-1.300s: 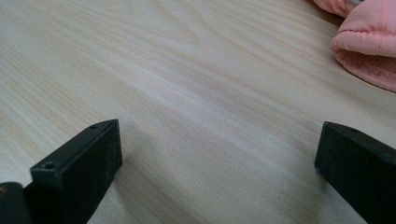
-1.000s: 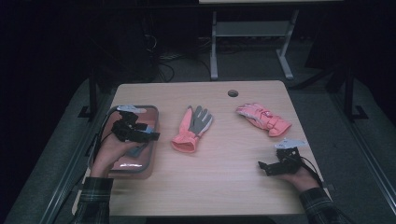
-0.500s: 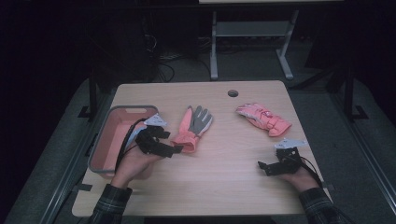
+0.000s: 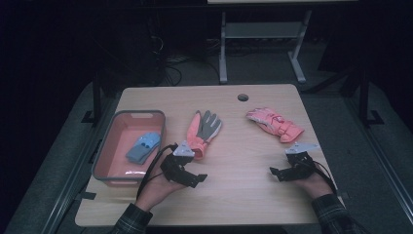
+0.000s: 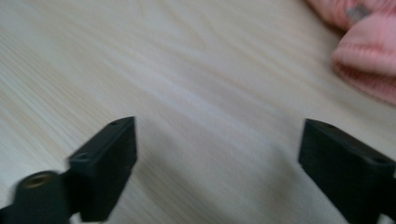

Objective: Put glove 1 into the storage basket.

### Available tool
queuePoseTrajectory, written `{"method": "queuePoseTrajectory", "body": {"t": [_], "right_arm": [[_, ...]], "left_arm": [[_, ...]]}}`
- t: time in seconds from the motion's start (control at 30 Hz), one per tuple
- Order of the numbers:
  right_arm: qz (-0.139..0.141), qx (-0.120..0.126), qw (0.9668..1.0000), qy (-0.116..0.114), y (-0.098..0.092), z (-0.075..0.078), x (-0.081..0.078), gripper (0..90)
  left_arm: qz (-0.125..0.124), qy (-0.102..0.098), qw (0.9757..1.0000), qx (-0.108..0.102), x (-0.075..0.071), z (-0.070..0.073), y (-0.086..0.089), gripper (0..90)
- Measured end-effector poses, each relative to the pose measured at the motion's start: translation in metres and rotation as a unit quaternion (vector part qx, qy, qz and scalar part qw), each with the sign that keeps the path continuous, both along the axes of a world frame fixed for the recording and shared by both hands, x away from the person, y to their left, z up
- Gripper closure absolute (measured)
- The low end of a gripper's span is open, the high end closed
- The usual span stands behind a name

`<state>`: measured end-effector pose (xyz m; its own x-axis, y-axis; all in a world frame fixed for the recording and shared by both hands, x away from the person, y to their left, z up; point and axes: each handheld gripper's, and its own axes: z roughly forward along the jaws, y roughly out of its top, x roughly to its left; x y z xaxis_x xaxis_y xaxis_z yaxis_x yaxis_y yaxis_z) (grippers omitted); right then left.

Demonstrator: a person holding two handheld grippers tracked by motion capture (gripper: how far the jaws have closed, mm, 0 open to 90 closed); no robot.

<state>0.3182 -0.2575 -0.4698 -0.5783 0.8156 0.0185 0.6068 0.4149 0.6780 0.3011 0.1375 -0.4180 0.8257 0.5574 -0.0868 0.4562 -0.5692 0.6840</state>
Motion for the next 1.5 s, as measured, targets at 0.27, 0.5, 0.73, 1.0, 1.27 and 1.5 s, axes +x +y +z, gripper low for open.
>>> {"method": "queuePoseTrajectory", "body": {"t": [0.27,0.5,0.73,1.0,1.27,1.5], "right_arm": [[0.028,0.040,0.9987,-0.017,0.015,0.016,0.004,40.5],[0.052,0.040,0.9978,-0.013,0.026,0.015,0.006,42.1],[0.056,0.032,0.9979,-0.003,0.027,0.013,0.007,37.2],[0.055,0.029,0.9981,0.002,0.027,0.010,0.008,32.9],[0.051,0.026,0.9983,0.005,0.026,0.008,0.009,27.7],[0.049,0.025,0.9985,0.004,0.024,0.006,0.010,27.5]], "left_arm": [[0.001,-0.014,0.9998,0.017,-0.014,-0.026,0.003,14.7],[0.032,-0.030,0.9990,0.008,-0.005,-0.017,0.004,47.3],[0.063,-0.031,0.9975,0.003,0.017,0.003,-0.001,89.7],[0.097,-0.052,0.9939,-0.002,0.055,0.017,-0.001,89.7],[0.125,-0.054,0.9899,0.039,0.094,0.013,-0.006,89.7],[0.137,-0.042,0.9875,0.065,0.107,0.001,-0.017,89.7]]}}
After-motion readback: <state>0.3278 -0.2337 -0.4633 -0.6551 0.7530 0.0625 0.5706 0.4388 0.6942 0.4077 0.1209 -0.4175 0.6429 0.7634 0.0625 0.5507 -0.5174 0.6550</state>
